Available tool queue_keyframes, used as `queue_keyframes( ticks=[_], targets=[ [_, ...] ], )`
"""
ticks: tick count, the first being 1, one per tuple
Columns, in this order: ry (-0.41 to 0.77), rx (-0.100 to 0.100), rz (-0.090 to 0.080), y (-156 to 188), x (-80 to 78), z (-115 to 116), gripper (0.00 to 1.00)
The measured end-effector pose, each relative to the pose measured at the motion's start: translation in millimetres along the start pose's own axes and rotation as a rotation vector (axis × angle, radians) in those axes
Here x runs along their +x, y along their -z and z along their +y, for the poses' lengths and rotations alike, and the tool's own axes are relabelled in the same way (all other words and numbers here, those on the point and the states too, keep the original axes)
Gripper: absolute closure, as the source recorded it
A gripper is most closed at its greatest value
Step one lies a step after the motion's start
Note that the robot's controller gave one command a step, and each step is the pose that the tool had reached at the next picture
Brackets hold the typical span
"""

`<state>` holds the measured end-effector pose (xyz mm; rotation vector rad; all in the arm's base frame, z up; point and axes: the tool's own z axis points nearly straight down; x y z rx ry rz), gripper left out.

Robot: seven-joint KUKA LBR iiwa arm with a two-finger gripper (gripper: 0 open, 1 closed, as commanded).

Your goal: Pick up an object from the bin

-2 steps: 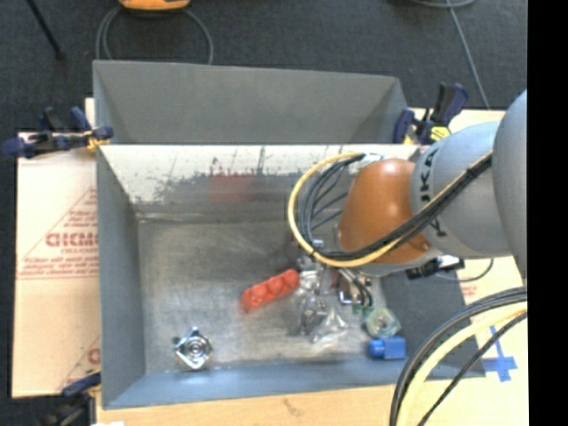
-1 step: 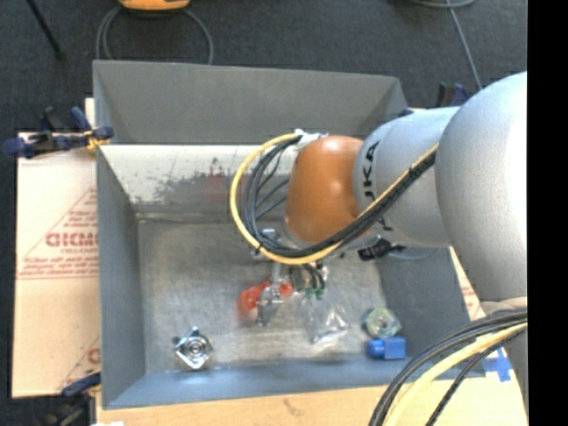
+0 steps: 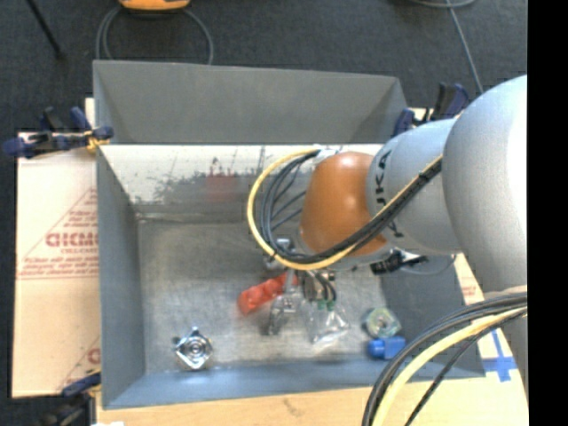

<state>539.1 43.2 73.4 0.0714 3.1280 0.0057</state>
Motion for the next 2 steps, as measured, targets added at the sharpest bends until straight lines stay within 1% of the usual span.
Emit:
queue_keyframes(
  ticks=[1,2],
  targets=[
    [0.003,0.001,-0.005,3,-2.2,0,1.00],
    [0.210,0.002,0.001,201,15.4,28,1.00]
  ],
)
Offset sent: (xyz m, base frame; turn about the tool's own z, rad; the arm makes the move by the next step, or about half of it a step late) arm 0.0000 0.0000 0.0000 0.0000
